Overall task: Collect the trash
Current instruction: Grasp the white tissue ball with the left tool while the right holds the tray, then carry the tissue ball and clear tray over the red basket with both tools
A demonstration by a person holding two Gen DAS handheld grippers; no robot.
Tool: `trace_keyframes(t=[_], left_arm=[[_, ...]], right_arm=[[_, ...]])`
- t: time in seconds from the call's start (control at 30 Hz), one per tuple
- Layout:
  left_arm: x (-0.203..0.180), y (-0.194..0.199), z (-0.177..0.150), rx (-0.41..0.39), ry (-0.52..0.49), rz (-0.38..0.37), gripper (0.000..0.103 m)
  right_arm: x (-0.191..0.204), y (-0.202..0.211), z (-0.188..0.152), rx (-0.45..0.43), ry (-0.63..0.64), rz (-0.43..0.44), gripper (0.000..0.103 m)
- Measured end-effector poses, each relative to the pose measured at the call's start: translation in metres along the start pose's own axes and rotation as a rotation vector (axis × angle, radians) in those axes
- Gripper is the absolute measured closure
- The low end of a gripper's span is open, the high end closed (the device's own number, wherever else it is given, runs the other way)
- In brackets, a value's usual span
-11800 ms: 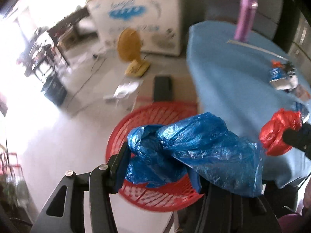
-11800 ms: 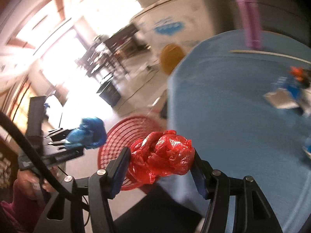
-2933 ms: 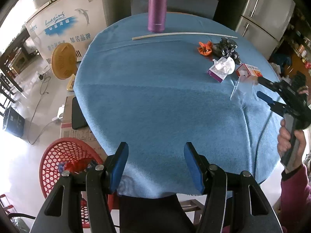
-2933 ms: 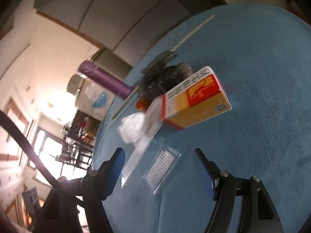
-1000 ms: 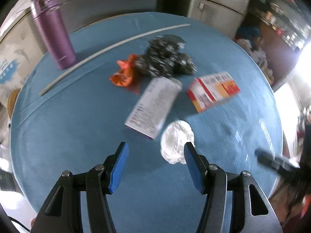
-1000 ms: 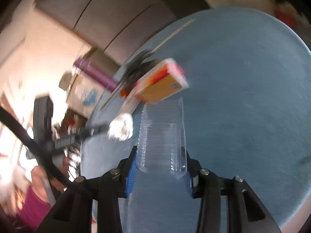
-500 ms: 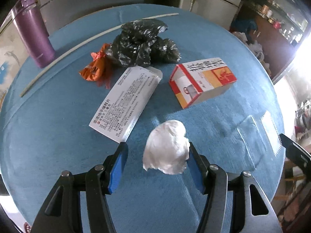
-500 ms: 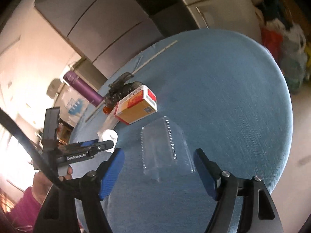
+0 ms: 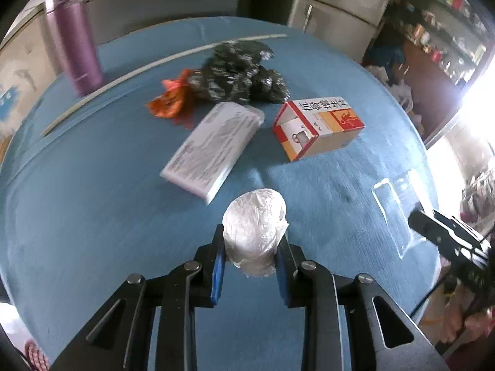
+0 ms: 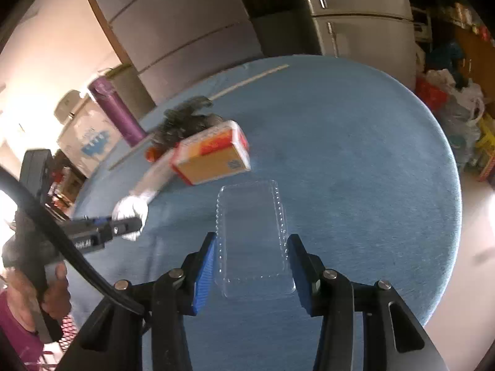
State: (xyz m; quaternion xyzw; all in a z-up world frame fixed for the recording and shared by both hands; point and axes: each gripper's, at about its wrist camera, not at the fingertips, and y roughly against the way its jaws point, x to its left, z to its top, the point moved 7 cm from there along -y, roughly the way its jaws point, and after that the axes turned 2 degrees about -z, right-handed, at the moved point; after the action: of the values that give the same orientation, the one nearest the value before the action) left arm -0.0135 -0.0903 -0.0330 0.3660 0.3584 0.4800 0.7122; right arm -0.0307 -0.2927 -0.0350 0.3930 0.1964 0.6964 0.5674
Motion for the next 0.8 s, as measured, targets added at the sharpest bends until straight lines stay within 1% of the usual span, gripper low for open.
trace_keyframes(t=[0.07,0.17,0.2,0.27,0.33,0.37,0.4,0.47,0.53,0.57,0.67,0.8], left_arm=[[0.011,0.023,-0.014,-0.022,0.019,0.02,0.073],[0.032,0.057,-0.035,-0.053,0.065,0.045,0.073],[0.038,0.069,-0.041,-0.061,0.082,0.065,0.073],[0.061,0.097,-0.063,-0.083,0.124,0.138,0.073],[0.082,0.12,-0.082,-0.1,0.172,0.17,0.073],[0.097,0.135,-0.096,-0.112,0.206,0.195,0.073],[0.107,0.145,-0.102,-0.119,0.228,0.217,0.073],[0.138,0.172,-0.129,-0.142,0.294,0.281,0.073],[0.163,0.192,-0.155,-0.155,0.355,0.325,0.073],[0.177,0.204,-0.17,-0.159,0.389,0.349,0.073],[0.21,0.226,-0.206,-0.161,0.466,0.42,0.073],[0.241,0.246,-0.245,-0.156,0.551,0.475,0.073]], right_arm=[[0.01,0.006,0.0,-0.005,-0.005,0.048,0.054],[0.034,0.011,0.001,0.006,0.0,0.122,0.054],[0.045,0.011,0.0,0.016,0.001,0.153,0.054],[0.067,0.011,-0.002,0.035,0.01,0.209,0.054],[0.092,0.009,-0.006,0.057,0.028,0.263,0.054],[0.107,0.008,-0.009,0.07,0.045,0.29,0.054],[0.123,0.007,-0.013,0.082,0.068,0.314,0.054],[0.156,0.005,-0.02,0.104,0.117,0.352,0.054],[0.185,0.005,-0.029,0.13,0.167,0.392,0.054],[0.206,0.004,-0.035,0.147,0.198,0.419,0.054],[0.259,0.001,-0.049,0.187,0.281,0.489,0.054],[0.319,0.0,-0.066,0.223,0.362,0.57,0.054]])
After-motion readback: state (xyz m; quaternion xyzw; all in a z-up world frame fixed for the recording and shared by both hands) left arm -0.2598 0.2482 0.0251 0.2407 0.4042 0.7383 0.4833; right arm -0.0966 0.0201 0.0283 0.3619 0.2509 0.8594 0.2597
